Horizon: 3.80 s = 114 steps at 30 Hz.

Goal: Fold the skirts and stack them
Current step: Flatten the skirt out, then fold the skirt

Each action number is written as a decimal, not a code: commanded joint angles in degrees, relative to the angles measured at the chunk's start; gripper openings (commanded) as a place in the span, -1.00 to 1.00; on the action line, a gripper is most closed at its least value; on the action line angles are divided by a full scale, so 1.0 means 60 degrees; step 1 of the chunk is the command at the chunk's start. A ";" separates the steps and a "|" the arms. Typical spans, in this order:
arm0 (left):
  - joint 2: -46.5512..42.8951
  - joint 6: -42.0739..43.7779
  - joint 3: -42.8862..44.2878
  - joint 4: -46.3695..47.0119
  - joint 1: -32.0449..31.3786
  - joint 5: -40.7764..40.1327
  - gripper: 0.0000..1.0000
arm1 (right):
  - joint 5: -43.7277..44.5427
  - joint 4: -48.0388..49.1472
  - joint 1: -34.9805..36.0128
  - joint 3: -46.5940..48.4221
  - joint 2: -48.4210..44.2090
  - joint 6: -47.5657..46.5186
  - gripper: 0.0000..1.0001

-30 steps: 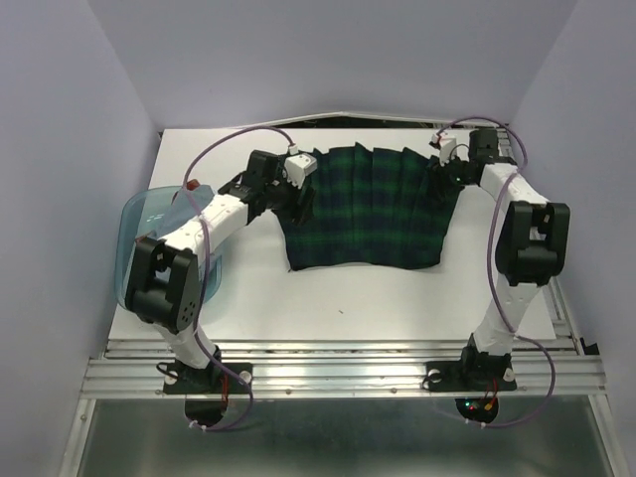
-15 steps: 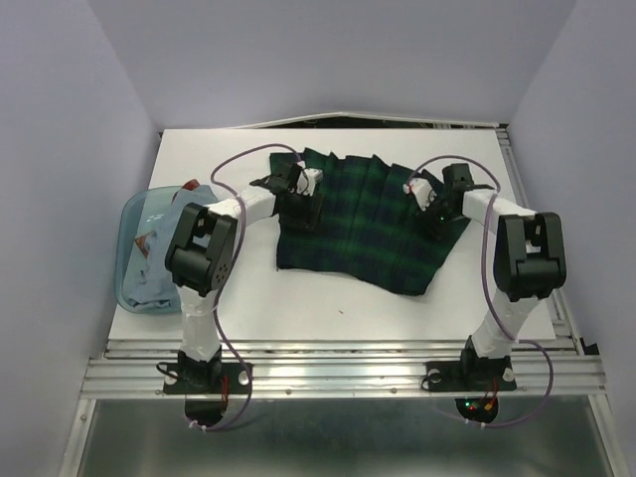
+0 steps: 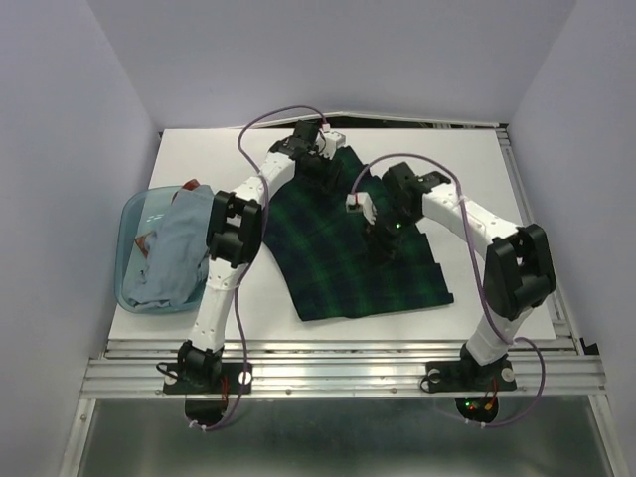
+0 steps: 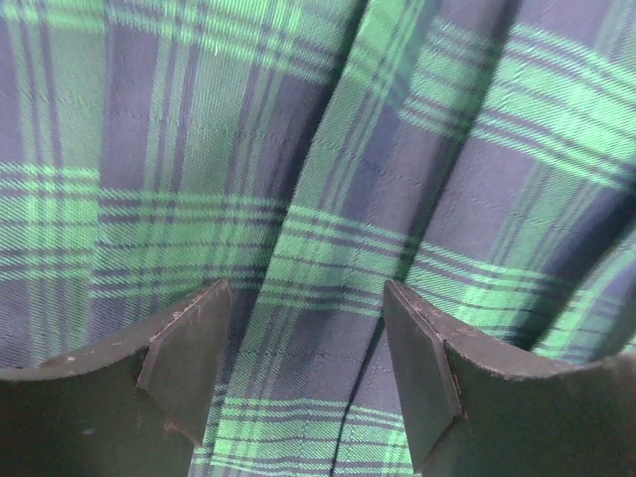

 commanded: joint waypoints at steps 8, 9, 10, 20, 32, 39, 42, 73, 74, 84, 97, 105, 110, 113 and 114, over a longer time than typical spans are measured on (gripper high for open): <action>-0.3835 0.0493 -0.2763 0.0181 0.0881 0.1185 0.53 | 0.1900 0.4052 -0.1224 0.1791 0.0385 0.2032 -0.04; -0.4042 0.0391 -0.3030 0.0181 0.0925 0.1185 0.53 | 0.2047 0.4275 -0.1224 0.1995 0.0605 0.2047 -0.04; -0.4218 0.0375 -0.3337 0.0166 0.0925 0.1200 0.53 | 0.2092 0.4480 -0.1224 0.2127 0.0824 0.2105 -0.04; -0.4763 0.0785 -0.5113 -0.0331 0.0940 0.0688 0.47 | 0.3422 0.5332 -0.1224 0.1532 0.2540 0.1756 -0.10; -0.1411 0.0813 -0.2042 -0.1472 0.0882 0.0834 0.25 | 0.1290 0.3195 -0.1224 -0.0463 0.1633 0.1959 -0.08; 0.0249 0.1033 0.0266 -0.2383 0.0677 0.0995 0.14 | -0.1012 0.2213 -0.0595 -0.0479 0.1720 0.2398 -0.07; -0.0320 0.1428 -0.0858 -0.2018 0.0385 0.1155 0.11 | -0.1584 0.2081 -0.0170 -0.0712 0.1603 0.2413 -0.07; -0.2023 0.5238 0.0307 -0.2954 0.1452 0.2065 0.30 | 0.2487 0.4569 -0.2483 0.5966 0.4281 0.0071 0.82; -0.2037 0.5239 0.0249 -0.2896 0.1482 0.2035 0.30 | 0.2545 0.4701 -0.2483 0.5966 0.4559 0.0041 0.85; -0.1716 0.5223 -0.0206 -0.2485 0.1818 0.1508 0.30 | 0.2503 0.5625 -0.2483 0.5265 0.5338 -0.0091 0.82; -0.0325 0.5751 -0.0177 -0.2558 0.1921 0.0585 0.26 | 0.2443 0.4614 -0.2483 0.5980 0.6099 -0.0721 -0.36; 0.0028 0.5488 -0.0250 -0.2324 0.1921 0.0848 -0.28 | 0.3410 0.4921 -0.2571 0.7969 0.7022 -0.0428 -0.99; -0.0030 0.5283 0.0174 -0.2135 0.1907 0.1258 -0.91 | 0.3922 0.5433 -0.2761 0.9275 0.7491 -0.0253 -0.99; -0.0177 0.4961 0.0628 -0.1798 0.1921 0.1200 -1.00 | 0.4200 0.6019 -0.2937 0.9876 0.7419 -0.0092 -0.99; -0.0308 0.4844 0.0745 -0.1681 0.1921 0.1171 -1.00 | 0.4230 0.6368 -0.2938 0.9979 0.7360 -0.0048 -0.99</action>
